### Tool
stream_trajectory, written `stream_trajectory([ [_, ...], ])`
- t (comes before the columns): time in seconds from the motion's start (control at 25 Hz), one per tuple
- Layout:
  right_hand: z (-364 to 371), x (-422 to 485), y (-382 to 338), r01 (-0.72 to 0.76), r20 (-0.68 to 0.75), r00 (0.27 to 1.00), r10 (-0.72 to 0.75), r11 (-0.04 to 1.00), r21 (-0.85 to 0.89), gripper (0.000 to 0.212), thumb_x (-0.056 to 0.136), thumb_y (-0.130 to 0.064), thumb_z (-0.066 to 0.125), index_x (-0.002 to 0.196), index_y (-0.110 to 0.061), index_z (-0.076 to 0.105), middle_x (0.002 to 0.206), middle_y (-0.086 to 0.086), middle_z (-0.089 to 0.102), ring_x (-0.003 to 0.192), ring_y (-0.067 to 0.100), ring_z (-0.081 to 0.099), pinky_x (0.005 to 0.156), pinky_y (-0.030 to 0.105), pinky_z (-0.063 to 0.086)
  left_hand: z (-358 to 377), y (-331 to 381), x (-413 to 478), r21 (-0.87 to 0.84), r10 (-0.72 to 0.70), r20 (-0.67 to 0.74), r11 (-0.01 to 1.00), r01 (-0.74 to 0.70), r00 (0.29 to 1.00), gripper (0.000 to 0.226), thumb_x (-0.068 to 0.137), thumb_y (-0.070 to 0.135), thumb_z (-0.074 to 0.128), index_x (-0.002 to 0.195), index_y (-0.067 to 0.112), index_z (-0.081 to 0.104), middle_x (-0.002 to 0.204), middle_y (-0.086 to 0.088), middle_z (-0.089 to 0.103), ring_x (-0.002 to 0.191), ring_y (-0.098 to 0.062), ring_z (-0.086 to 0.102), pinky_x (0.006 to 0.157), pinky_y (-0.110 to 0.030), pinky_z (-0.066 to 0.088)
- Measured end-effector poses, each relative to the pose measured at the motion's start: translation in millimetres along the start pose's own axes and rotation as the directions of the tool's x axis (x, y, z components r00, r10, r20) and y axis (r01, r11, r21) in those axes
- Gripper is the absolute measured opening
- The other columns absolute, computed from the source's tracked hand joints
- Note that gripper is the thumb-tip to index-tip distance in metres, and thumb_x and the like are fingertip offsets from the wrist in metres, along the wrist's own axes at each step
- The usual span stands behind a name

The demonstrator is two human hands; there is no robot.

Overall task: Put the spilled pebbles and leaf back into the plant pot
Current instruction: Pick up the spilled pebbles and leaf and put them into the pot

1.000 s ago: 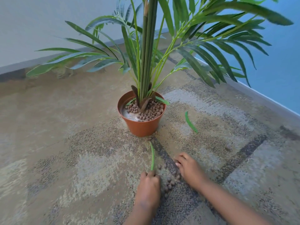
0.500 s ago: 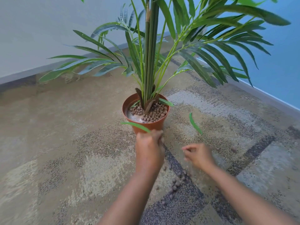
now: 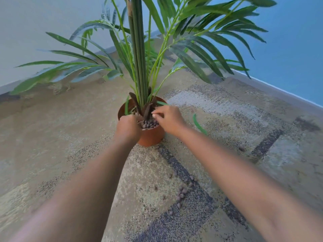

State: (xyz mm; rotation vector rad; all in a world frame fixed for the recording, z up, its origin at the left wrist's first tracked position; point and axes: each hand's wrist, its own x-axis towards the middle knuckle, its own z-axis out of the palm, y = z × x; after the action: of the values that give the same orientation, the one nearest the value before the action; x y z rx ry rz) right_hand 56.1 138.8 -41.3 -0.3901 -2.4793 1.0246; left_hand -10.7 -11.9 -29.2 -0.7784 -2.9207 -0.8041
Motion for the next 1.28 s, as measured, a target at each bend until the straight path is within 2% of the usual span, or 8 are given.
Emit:
stream_trajectory([
  [0.16,-22.3,-13.1,49.1,-0.169,-0.096,0.971,0.219,0.913,0.372,0.021,0.085,-0.005,0.071,0.107,-0.006,0.071,0.099,0.009,0.074,0.081,0.011,0.073,0.072,0.03,0.061,13.1,7.6,-46.8,-0.121,0.158,-0.223,0.975,-0.188,0.962,0.019,0.084,0.001,0.067,0.1,0.008,0.074,0.109,-0.011,0.073,0.098,-0.023,0.068,0.093,-0.034,0.052],
  [0.28,-30.0,-12.2,75.2,-0.212,-0.085,0.952,0.294,0.835,0.509,0.019,0.084,0.003,0.07,0.103,-0.001,0.07,0.108,0.012,0.071,0.083,0.011,0.073,0.076,0.029,0.06,45.3,5.5,-109.9,-0.203,0.098,-0.205,0.969,-0.14,0.974,0.018,0.085,0.014,0.063,0.102,0.012,0.071,0.113,-0.006,0.07,0.102,-0.016,0.064,0.094,-0.022,0.041],
  [0.48,-31.1,-35.9,124.2,-0.42,-0.166,0.896,0.411,0.908,-0.016,0.013,0.089,-0.007,0.067,0.099,-0.012,0.072,0.105,0.005,0.072,0.069,0.006,0.063,0.06,0.013,0.048,95.2,-29.4,-190.1,-0.118,-0.01,0.233,0.992,0.039,0.972,0.041,0.086,0.028,0.063,0.126,0.019,0.059,0.129,0.006,0.056,0.111,-0.009,0.054,0.1,-0.02,0.042],
  [0.6,-38.6,-53.2,153.4,-0.506,-0.213,0.859,0.466,0.835,-0.213,0.015,0.088,-0.002,0.065,0.1,-0.006,0.072,0.105,0.012,0.072,0.08,0.018,0.066,0.069,0.017,0.046,96.5,-35.3,-195.7,-0.117,-0.009,0.226,0.992,0.036,0.974,0.03,0.08,0.015,0.075,0.109,0.012,0.07,0.104,0.001,0.068,0.081,-0.005,0.054,0.068,0.006,0.038],
  [0.68,-40.0,-58.3,163.8,-0.502,-0.187,0.864,0.467,0.821,-0.271,0.015,0.087,0.0,0.065,0.1,-0.003,0.072,0.102,0.014,0.072,0.085,0.023,0.067,0.069,0.019,0.047,96.1,-33.0,-196.6,-0.062,-0.04,0.179,0.997,0.052,0.983,0.016,0.08,0.012,0.076,0.096,0.013,0.075,0.09,0.001,0.071,0.068,-0.006,0.053,0.053,0.001,0.039],
  [1.0,-22.2,-51.0,170.1,-0.365,-0.072,0.92,0.385,0.777,-0.512,0.009,0.089,-0.009,0.066,0.09,-0.001,0.069,0.081,0.011,0.063,0.068,0.018,0.057,0.057,0.024,0.047,94.0,-25.9,-214.5,-0.018,0.003,0.158,1.0,0.0,0.987,0.022,0.091,0.034,0.059,0.098,0.018,0.074,0.098,0.004,0.069,0.08,-0.01,0.061,0.071,-0.022,0.057],
  [1.16,-32.0,-42.6,146.4,-0.597,-0.311,0.772,0.555,0.8,-0.053,0.009,0.088,-0.006,0.066,0.093,-0.002,0.072,0.076,0.01,0.07,0.055,0.012,0.061,0.045,0.018,0.048,98.2,-19.4,-218.7,-0.036,0.021,0.183,0.999,-0.014,0.983,0.02,0.091,0.026,0.064,0.108,0.018,0.072,0.108,0.002,0.066,0.088,-0.011,0.061,0.076,-0.02,0.057],
  [1.28,-47.4,-27.6,96.2,-0.247,-0.504,0.764,0.403,0.904,0.348,0.02,0.087,-0.008,0.069,0.106,-0.008,0.07,0.092,0.001,0.073,0.067,-0.001,0.068,0.057,0.015,0.055,99.6,-17.4,-215.9,-0.042,0.005,0.201,0.999,0.004,0.98,0.021,0.09,0.026,0.066,0.109,0.019,0.071,0.115,0.005,0.061,0.094,-0.01,0.059,0.079,-0.02,0.056],
])
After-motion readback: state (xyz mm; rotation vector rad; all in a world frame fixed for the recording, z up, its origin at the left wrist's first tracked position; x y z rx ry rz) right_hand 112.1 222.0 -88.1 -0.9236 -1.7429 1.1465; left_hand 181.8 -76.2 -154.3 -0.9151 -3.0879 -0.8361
